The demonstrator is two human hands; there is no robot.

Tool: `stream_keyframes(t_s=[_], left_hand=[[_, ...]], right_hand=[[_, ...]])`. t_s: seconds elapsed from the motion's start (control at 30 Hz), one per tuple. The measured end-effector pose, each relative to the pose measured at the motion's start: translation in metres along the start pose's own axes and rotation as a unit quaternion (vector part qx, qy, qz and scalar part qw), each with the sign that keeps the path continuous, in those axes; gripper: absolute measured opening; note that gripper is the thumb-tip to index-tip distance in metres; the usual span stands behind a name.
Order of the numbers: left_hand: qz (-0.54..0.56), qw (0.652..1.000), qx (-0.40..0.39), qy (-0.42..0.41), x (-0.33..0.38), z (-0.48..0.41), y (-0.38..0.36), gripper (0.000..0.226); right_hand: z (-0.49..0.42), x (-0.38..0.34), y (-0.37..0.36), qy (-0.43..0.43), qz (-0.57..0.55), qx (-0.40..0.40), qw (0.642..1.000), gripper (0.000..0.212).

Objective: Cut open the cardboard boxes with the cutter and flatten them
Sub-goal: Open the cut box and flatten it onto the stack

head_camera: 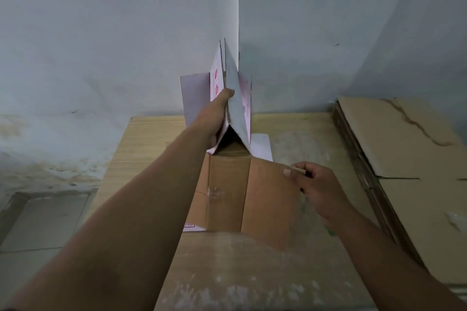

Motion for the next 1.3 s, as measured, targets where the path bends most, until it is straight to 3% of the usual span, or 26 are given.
stream_keyframes(t_s=[0.1,0.23,0.3,0.37,0.43,0.53,0.6,0.67,0.77,0.93,1.0,1.07,1.17,1.3], left_hand=[[-0.021,0.999,-0.001,0.028,-0.018,-0.014,-0.002,0.082],[-0.084,0.992,0.017,0.097,-0.051,-0.002,0.006,0.057],[-0.123,0.985,0.023,0.116,-0.078,0.003,0.020,0.083],[-0.227,0.972,0.034,0.048,-0.101,0.008,0.037,0.112],[-0.344,0.938,0.034,-0.032,-0.120,0.013,0.054,0.114],[-0.476,0.870,0.008,-0.126,-0.130,0.017,0.076,0.088],[-0.570,0.807,-0.013,-0.156,-0.132,0.009,0.091,0.073],[-0.650,0.748,-0.034,-0.131,-0.130,0.002,0.102,0.080],[-0.709,0.696,-0.083,-0.083,-0.137,0.001,0.115,0.073],[-0.769,0.625,-0.132,-0.021,-0.163,0.008,0.127,0.059],[-0.759,0.630,-0.162,-0.011,-0.177,0.014,0.124,0.061],[-0.739,0.659,-0.138,-0.013,-0.191,0.023,0.113,0.071],[-0.699,0.707,-0.107,0.001,-0.220,0.047,0.089,0.091],[-0.685,0.722,-0.084,-0.054,-0.253,0.083,0.078,0.085]], right_hand=[[0.000,0.010,-0.017,-0.032,-0.043,0.074,0.996,0.015],[-0.018,0.016,-0.036,-0.061,0.031,0.149,0.986,0.031],[-0.027,0.023,-0.042,-0.089,0.036,0.162,0.982,0.033],[-0.033,0.034,-0.048,-0.116,0.058,0.164,0.978,0.028],[-0.036,0.043,-0.053,-0.123,0.108,0.155,0.974,0.029],[-0.038,0.054,-0.055,-0.116,0.199,0.167,0.959,0.050],[-0.041,0.061,-0.052,-0.124,0.251,0.182,0.943,0.047],[-0.043,0.068,-0.047,-0.140,0.281,0.194,0.929,0.036],[-0.044,0.068,-0.046,-0.147,0.297,0.201,0.922,0.019],[-0.035,0.063,-0.062,-0.118,0.345,0.217,0.906,0.072],[-0.029,0.065,-0.077,-0.065,0.438,0.173,0.880,0.077],[-0.026,0.071,-0.089,-0.043,0.533,0.131,0.835,0.081],[-0.035,0.082,-0.093,-0.019,0.608,0.129,0.783,0.077],[-0.057,0.081,-0.100,0.024,0.628,0.088,0.773,0.065]])
Point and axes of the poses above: each hand's wrist, its own z-axis away from the middle knuckle, its own y-axis out of the back of the hand, x = y × z, the point moved 1 cm from there along -z, towards the middle knuckle, and after that the axes turned 12 degrees about -y, right-handed, at the moved point
